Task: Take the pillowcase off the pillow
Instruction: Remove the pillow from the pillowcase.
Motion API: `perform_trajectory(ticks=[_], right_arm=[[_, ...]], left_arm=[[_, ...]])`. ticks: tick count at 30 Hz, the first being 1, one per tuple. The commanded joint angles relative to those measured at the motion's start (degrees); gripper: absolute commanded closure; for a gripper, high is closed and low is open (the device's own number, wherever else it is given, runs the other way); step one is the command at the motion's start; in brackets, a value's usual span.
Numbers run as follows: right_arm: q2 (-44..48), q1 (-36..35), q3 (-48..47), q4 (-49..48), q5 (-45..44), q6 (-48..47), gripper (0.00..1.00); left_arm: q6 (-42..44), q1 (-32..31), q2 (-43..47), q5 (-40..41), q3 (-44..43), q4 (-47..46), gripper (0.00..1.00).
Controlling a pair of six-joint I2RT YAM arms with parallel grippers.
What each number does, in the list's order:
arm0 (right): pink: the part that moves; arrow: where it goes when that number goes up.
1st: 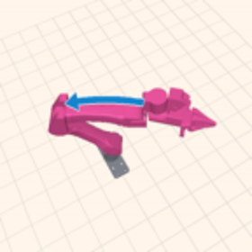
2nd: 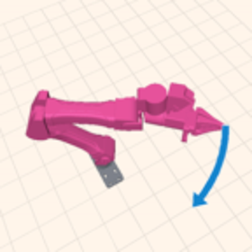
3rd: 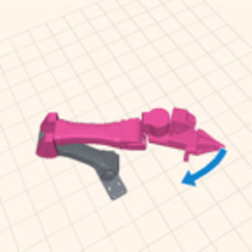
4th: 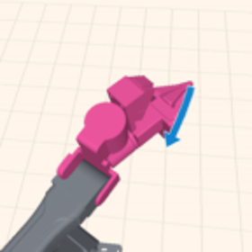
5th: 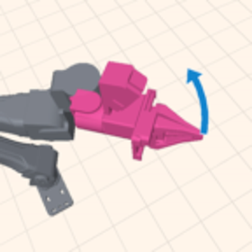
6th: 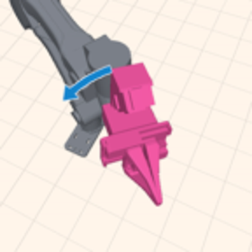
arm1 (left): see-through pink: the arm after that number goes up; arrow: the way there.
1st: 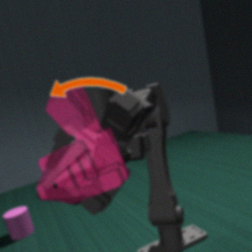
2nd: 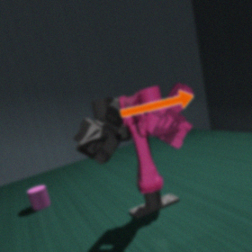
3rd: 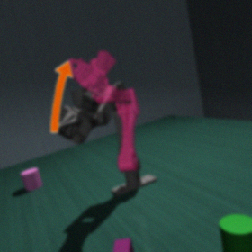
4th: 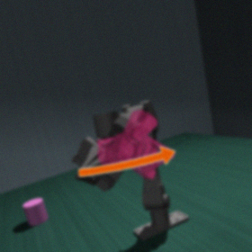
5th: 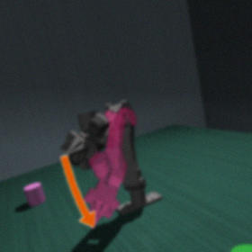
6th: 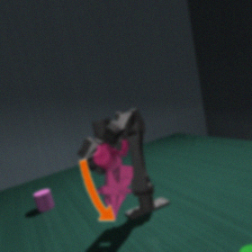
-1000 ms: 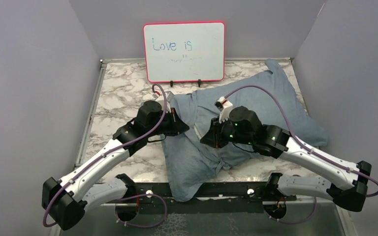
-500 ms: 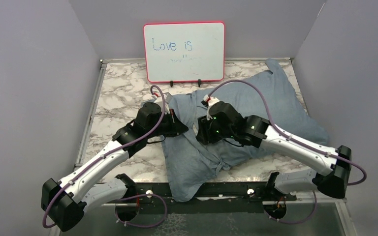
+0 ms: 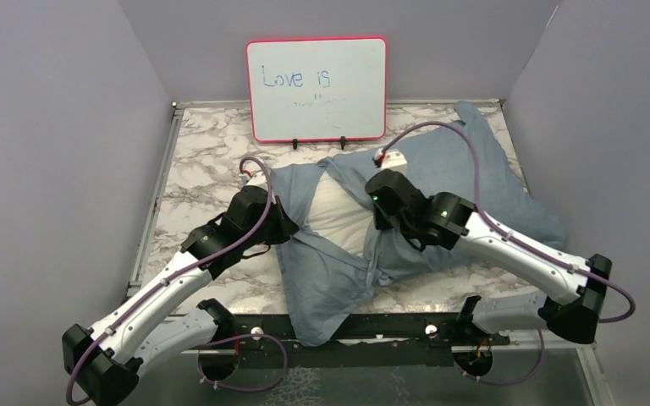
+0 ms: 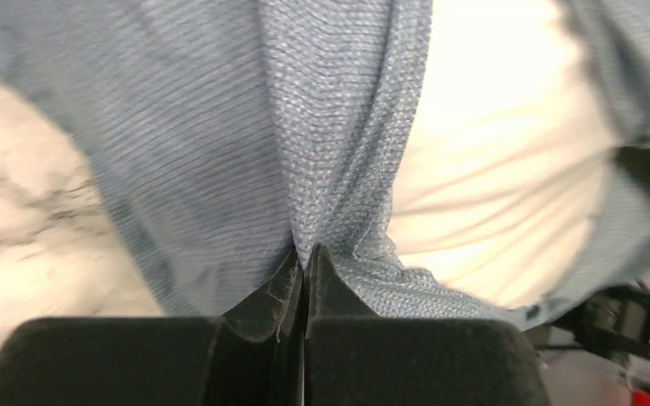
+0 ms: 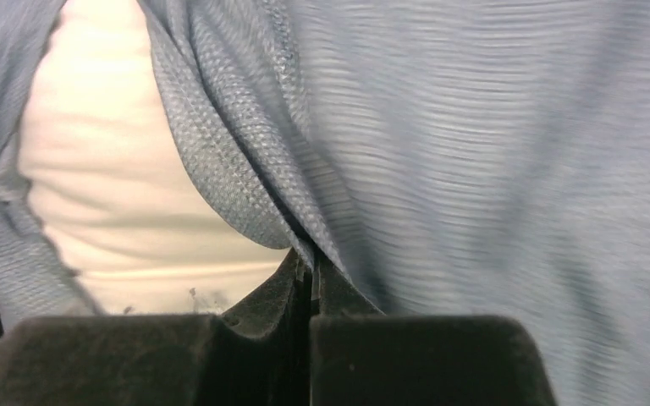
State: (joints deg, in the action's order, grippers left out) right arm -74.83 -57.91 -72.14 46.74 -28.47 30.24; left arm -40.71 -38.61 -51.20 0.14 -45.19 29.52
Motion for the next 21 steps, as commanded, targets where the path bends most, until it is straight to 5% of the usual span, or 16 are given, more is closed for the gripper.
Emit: perform_trajectory(ticks=[1, 5, 9, 15, 21], right_arm=[[6.0, 8.0, 6.1, -3.5, -4.1, 0.4, 0.97], [4.2, 13.7, 9.3, -2.8, 8.4, 3.1, 1.00], [5.3, 13.7, 14.8, -8.3, 21.2, 3.3, 0.99], [10.5, 13.7, 21.7, -12.7, 27.6, 4.1, 0.99], [11.4, 13.6, 23.1, -12.1, 28.0, 4.8, 0.99]], left_arm=[[-0.3, 2.9, 3.9, 16.8, 0.3, 16.8, 1.00], [-0.2, 6.4, 4.9, 15.1, 1.4, 16.6, 1.00], [4.1, 6.6, 3.3, 3.9, 0.9, 10.7, 1.00], [8.7, 6.6, 0.2, -3.1, -8.3, 6.0, 0.41], [14.0, 6.6, -9.0, -4.2, -21.8, 7.5, 0.22]])
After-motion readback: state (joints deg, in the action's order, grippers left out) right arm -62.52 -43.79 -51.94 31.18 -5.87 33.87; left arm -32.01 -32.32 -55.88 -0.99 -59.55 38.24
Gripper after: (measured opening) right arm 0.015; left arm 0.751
